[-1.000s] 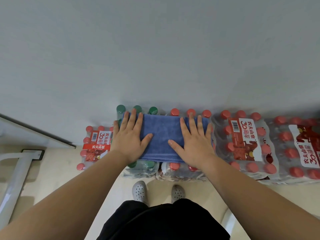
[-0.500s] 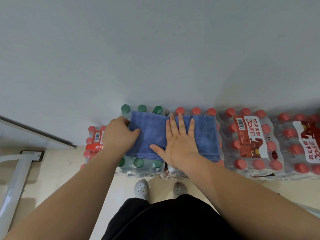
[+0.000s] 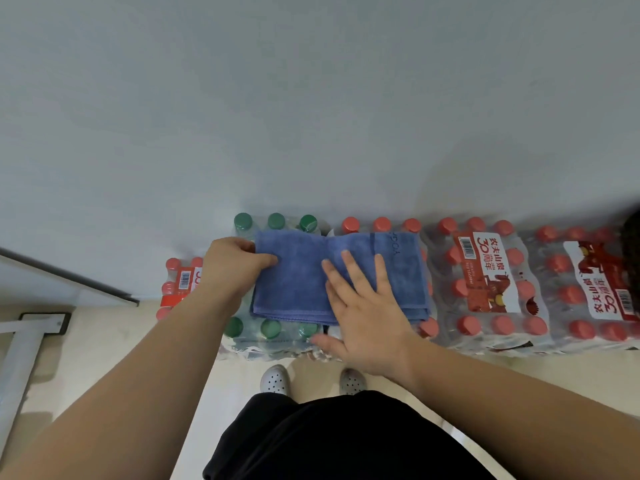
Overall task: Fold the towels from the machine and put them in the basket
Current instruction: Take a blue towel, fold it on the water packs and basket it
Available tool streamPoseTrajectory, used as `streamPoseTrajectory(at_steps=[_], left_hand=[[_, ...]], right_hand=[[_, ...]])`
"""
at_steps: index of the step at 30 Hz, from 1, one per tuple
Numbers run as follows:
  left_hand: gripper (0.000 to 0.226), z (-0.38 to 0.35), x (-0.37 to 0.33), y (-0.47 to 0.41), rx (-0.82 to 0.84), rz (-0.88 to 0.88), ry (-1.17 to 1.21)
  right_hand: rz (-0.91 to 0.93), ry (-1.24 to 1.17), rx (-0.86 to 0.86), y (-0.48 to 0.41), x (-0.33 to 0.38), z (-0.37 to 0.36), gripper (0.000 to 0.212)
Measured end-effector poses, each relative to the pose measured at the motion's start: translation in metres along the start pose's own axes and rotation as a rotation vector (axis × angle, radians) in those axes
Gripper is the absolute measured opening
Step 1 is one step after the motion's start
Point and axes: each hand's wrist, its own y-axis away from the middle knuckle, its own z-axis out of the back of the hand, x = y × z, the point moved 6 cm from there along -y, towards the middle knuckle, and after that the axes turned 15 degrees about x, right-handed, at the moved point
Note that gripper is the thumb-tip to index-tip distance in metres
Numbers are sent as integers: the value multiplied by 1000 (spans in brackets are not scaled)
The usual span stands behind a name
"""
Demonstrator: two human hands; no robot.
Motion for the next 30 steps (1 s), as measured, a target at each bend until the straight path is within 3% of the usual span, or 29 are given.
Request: streamPoseTrajectory(at_steps=[4,10,13,16,23,26,30], left_hand=[[19,-4,-11,9,28,3,126],[31,-51,-59,25,51,-152,26],[28,-91,-79,27,81,-221,-34],[28,-129,-89,20,58,-253,-150],[10,-209,-89,4,95,-259,-547],[24,-221,-84,5,126,-231,-592],[40,-220,-81,15,156,-265,-713]], right_hand=[[77,-104,-49,28,-22,-3,83],[-220,-655,-85,41,-102,-3,82],[-161,-776,-153,52,-119,-10,70],[-56,-816,-163,60,-125,-22,76],[94,-1479,-162,64,-136,-46,75],[88,-1477,-158,66,-141,-46,63],[58,-1245,-184,63,-146,-40,44]])
